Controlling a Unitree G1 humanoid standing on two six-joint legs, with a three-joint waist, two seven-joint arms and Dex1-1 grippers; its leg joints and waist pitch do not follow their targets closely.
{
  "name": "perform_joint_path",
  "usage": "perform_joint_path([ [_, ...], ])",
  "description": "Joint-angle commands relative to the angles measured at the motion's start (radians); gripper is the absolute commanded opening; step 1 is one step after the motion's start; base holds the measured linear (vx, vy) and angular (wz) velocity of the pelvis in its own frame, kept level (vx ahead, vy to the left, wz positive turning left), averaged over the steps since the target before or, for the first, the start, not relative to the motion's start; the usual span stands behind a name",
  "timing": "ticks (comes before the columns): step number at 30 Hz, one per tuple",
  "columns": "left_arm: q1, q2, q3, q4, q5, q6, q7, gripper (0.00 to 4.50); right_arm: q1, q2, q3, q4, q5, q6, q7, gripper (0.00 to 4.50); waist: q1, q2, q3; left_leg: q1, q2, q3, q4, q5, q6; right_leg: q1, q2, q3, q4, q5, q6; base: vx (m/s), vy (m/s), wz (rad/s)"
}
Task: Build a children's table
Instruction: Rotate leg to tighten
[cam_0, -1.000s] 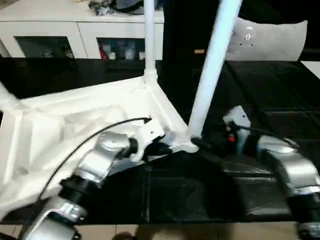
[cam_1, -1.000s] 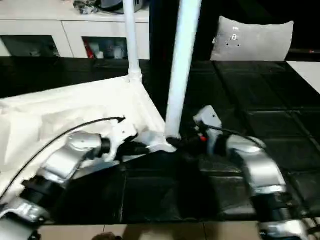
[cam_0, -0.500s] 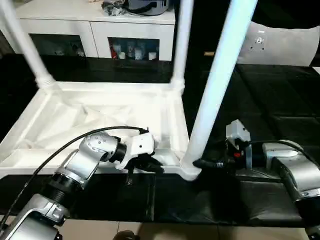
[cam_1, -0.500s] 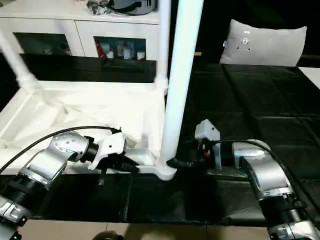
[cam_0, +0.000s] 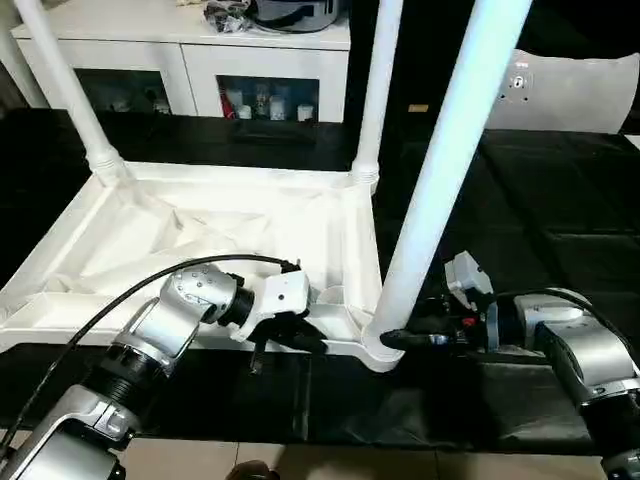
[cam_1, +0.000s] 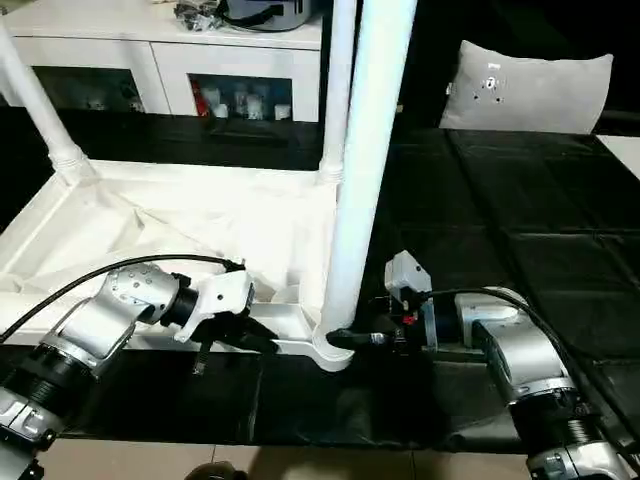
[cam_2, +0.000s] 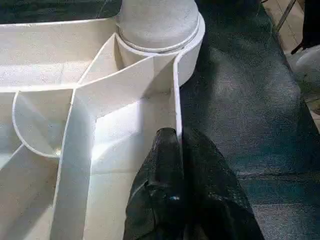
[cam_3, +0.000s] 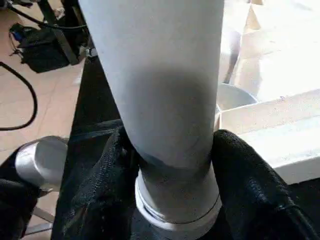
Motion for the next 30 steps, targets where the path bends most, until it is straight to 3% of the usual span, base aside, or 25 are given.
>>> perform_joint_path([
  [1, -0.03, -0.011, 0.005, -0.012, -0.021, -0.018, -0.007, 0.0, 0.013, -0.016, 0.003, 0.003, 0.023, 0.021, 0.053, 1.91, -0.004, -0.01, -0.071, 0.012, 0.055, -0.015, -0.068, -0.224, 0.047, 0.054, -0.079, 0.048, -0.081, -0.331, -0.18, 0.0, 0.0, 0.0],
  [7, -0.024, -0.055, 0.043, -0.03, -0.045, 0.089, 0.067, 0.0, 0.026, 0.023, -0.028, -0.045, 0.049, 0.092, -0.054, 1.9, -0.004, -0.01, -0.068, 0.012, 0.055, -0.018, -0.073, -0.238, 0.036, 0.054, -0.079, 0.048, -0.085, -0.371, -0.168, 0.0, 0.0, 0.0],
  [9, -0.02, -0.104, 0.065, -0.053, -0.05, 0.177, 0.154, 0.0, 0.005, 0.079, -0.049, -0.037, -0.005, 0.133, -0.239, 1.9, -0.012, -0.007, -0.067, 0.014, 0.051, -0.02, -0.073, -0.253, 0.024, 0.053, -0.081, 0.046, -0.09, -0.409, -0.154, 0.0, 0.0, 0.0],
  [10, -0.019, -0.118, 0.072, -0.062, -0.053, 0.203, 0.177, 0.0, -0.002, 0.095, -0.054, -0.033, -0.021, 0.143, -0.29, 1.9, -0.017, -0.007, -0.064, 0.015, 0.052, -0.018, -0.075, -0.258, 0.015, 0.05, -0.079, 0.047, -0.09, -0.418, -0.153, 0.0, 0.0, 0.0],
  [12, -0.024, -0.18, 0.101, -0.071, -0.053, 0.277, 0.282, 0.0, -0.059, 0.157, -0.095, 0.081, -0.047, 0.154, -0.445, 1.9, -0.043, -0.013, -0.064, 0.009, 0.044, -0.024, -0.075, -0.265, -0.005, 0.057, -0.082, 0.037, -0.095, -0.474, -0.136, 0.0, 0.0, 0.0],
  [14, -0.032, -0.218, 0.116, -0.066, -0.039, 0.305, 0.352, 0.0, -0.107, 0.19, -0.125, 0.194, -0.06, 0.132, -0.542, 1.89, -0.062, -0.015, -0.065, 0.002, 0.038, -0.026, -0.072, -0.267, -0.004, 0.061, -0.084, 0.031, -0.104, -0.519, -0.111, 0.0, 0.0, 0.0],
  [15, -0.042, -0.258, 0.128, -0.054, -0.019, 0.331, 0.429, 0.0, -0.14, 0.232, -0.14, 0.255, -0.08, 0.126, -0.648, 1.89, -0.073, -0.015, -0.066, 0.003, 0.039, -0.024, -0.071, -0.252, 0.003, 0.056, -0.083, 0.035, -0.104, -0.496, -0.117, 0.0, 0.0, 0.0],
  [18, -0.051, -0.301, 0.138, -0.044, 0.001, 0.363, 0.516, 0.0, -0.151, 0.29, -0.144, 0.239, -0.092, 0.152, -0.742, 1.89, -0.084, -0.016, -0.068, 0.003, 0.038, -0.019, -0.068, -0.218, 0.022, 0.057, -0.075, 0.038, -0.101, -0.424, -0.129, 0.0, 0.0, 0.0],
  [20, -0.054, -0.321, 0.137, -0.039, 0.009, 0.36, 0.549, 0.0, -0.15, 0.324, -0.153, 0.203, -0.075, 0.17, -0.767, 1.89, -0.08, -0.016, -0.072, 0.006, 0.038, -0.017, -0.065, -0.198, 0.036, 0.056, -0.075, 0.04, -0.098, -0.376, -0.141, 0.0, 0.0, 0.0],
  [23, -0.05, -0.332, 0.12, -0.048, 0.03, 0.354, 0.568, 0.0, -0.143, 0.367, -0.168, 0.127, -0.065, 0.202, -0.793, 2.59, -0.071, -0.011, -0.077, 0.003, 0.043, -0.015, -0.064, -0.139, 0.054, 0.059, -0.071, 0.04, -0.08, -0.225, -0.178, 0.0, 0.0, 0.0],
  [30, -0.03, -0.279, 0.097, -0.072, 0.043, 0.317, 0.517, 0.0, -0.12, 0.305, -0.138, 0.067, -0.065, 0.146, -0.698, 3.17, -0.053, -0.007, -0.074, 0.004, 0.047, -0.014, -0.066, -0.17, 0.048, 0.061, -0.075, 0.039, -0.081, -0.216, -0.184, 0.0, 0.0, 0.0],
])
